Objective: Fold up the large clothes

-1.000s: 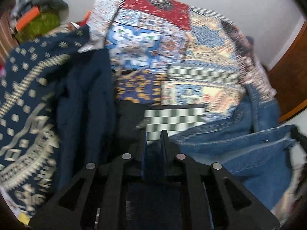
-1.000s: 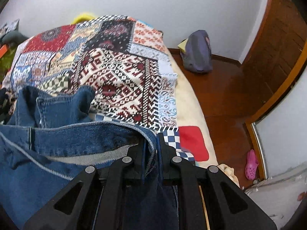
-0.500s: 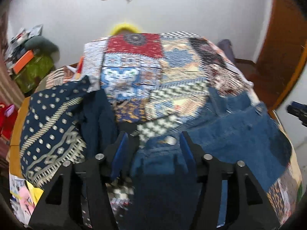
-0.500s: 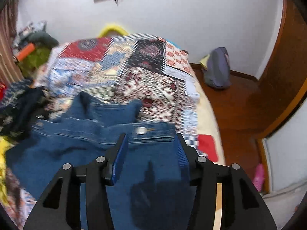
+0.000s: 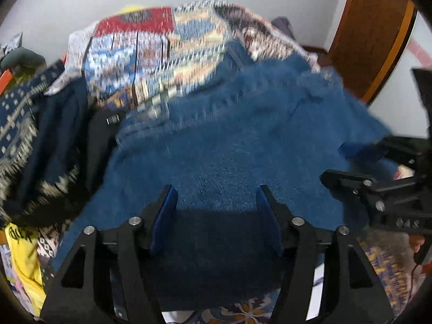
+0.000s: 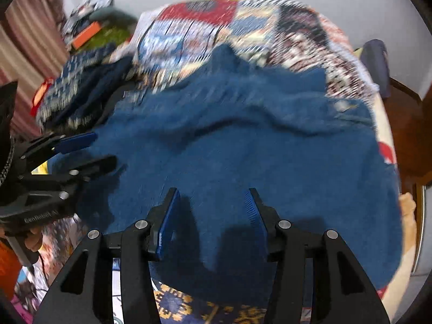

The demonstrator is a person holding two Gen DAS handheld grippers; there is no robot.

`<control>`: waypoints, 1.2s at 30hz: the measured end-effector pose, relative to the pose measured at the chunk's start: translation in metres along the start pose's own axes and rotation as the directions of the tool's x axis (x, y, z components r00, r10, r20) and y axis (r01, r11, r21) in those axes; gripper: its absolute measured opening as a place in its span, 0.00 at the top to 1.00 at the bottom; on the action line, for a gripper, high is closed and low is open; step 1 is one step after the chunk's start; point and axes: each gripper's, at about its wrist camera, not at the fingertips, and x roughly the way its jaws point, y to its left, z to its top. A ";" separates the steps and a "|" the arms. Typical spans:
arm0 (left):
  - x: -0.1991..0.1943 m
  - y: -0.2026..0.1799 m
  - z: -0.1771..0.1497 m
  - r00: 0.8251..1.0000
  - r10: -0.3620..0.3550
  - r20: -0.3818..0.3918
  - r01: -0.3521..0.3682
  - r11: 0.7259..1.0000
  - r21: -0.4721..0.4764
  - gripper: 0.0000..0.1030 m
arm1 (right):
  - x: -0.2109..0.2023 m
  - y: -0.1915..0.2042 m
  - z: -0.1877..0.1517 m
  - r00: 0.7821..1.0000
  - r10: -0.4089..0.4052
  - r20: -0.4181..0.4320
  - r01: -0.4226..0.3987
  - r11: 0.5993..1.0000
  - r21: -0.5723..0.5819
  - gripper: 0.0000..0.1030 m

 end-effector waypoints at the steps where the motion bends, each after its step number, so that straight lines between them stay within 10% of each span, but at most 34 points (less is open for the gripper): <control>1: 0.004 -0.001 -0.004 1.000 0.006 0.001 -0.006 1.000 0.007 0.35 | 0.004 0.002 -0.004 0.999 -0.032 0.004 0.032 0.999 -0.019 0.37; 4: 0.003 0.004 -0.011 0.999 0.014 0.047 -0.013 1.000 -0.013 0.29 | 0.008 -0.002 -0.015 0.996 -0.080 0.048 0.081 0.996 -0.029 0.21; 10: -0.015 0.012 -0.026 0.991 0.095 0.095 -0.093 0.995 -0.021 0.29 | -0.010 -0.032 -0.024 0.998 0.013 0.060 -0.016 0.999 0.047 0.20; 22: -0.046 0.062 -0.059 0.990 0.090 0.113 -0.066 0.976 -0.207 0.25 | -0.044 -0.100 -0.061 0.971 -0.229 0.074 0.208 0.953 0.221 0.20; 30: -0.063 0.089 -0.080 0.976 0.180 0.124 -0.125 0.924 -0.361 0.24 | -0.062 -0.117 -0.081 0.954 -0.297 0.043 0.270 0.912 0.308 0.20; 36: -0.076 0.116 -0.102 0.955 0.282 0.097 -0.188 0.822 -0.537 0.24 | -0.072 -0.120 -0.083 0.957 -0.286 0.055 0.252 0.906 0.341 0.20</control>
